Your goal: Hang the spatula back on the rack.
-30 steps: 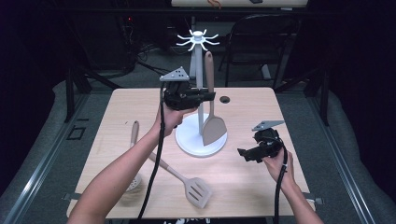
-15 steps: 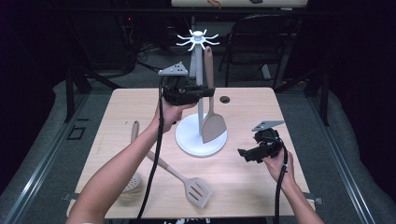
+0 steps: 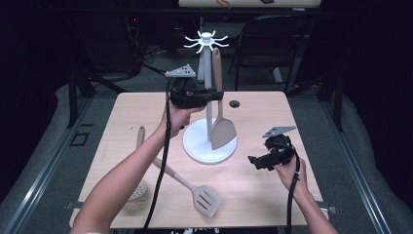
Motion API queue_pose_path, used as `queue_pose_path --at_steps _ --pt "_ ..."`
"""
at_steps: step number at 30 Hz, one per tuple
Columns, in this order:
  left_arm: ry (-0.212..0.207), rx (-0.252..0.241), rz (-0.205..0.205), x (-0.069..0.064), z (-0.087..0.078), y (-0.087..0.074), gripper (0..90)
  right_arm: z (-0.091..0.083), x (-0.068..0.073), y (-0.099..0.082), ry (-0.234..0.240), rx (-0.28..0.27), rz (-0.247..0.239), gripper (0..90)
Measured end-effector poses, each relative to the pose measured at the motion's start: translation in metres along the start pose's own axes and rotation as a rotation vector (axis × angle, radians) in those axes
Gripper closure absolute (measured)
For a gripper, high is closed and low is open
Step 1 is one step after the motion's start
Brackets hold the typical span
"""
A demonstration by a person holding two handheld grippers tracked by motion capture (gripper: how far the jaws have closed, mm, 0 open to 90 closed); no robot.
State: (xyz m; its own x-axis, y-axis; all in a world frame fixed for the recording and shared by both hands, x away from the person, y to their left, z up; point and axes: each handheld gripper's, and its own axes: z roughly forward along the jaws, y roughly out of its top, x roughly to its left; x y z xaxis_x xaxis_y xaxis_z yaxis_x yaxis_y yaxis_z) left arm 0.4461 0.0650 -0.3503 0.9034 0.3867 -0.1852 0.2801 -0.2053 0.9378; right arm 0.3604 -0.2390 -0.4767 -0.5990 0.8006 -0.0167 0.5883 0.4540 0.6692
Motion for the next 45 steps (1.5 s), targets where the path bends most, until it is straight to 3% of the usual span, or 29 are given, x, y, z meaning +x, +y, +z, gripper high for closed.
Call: queue_pose_path --at_steps 25,31,36,45 --pt "0.073 0.021 0.024 0.010 0.004 0.001 77.6 0.001 -0.001 -0.001 -0.001 0.002 0.003 0.0" --pt "0.144 0.018 0.063 0.008 0.005 0.000 77.3 0.000 0.000 0.000 -0.006 0.007 -0.003 0.0" --pt "0.175 0.026 0.092 0.007 0.007 0.001 76.9 0.001 0.000 -0.001 -0.009 0.007 -0.003 0.0" --pt "0.200 0.061 0.090 0.007 0.014 0.000 72.1 0.002 0.000 -0.001 -0.006 0.011 -0.002 0.0"
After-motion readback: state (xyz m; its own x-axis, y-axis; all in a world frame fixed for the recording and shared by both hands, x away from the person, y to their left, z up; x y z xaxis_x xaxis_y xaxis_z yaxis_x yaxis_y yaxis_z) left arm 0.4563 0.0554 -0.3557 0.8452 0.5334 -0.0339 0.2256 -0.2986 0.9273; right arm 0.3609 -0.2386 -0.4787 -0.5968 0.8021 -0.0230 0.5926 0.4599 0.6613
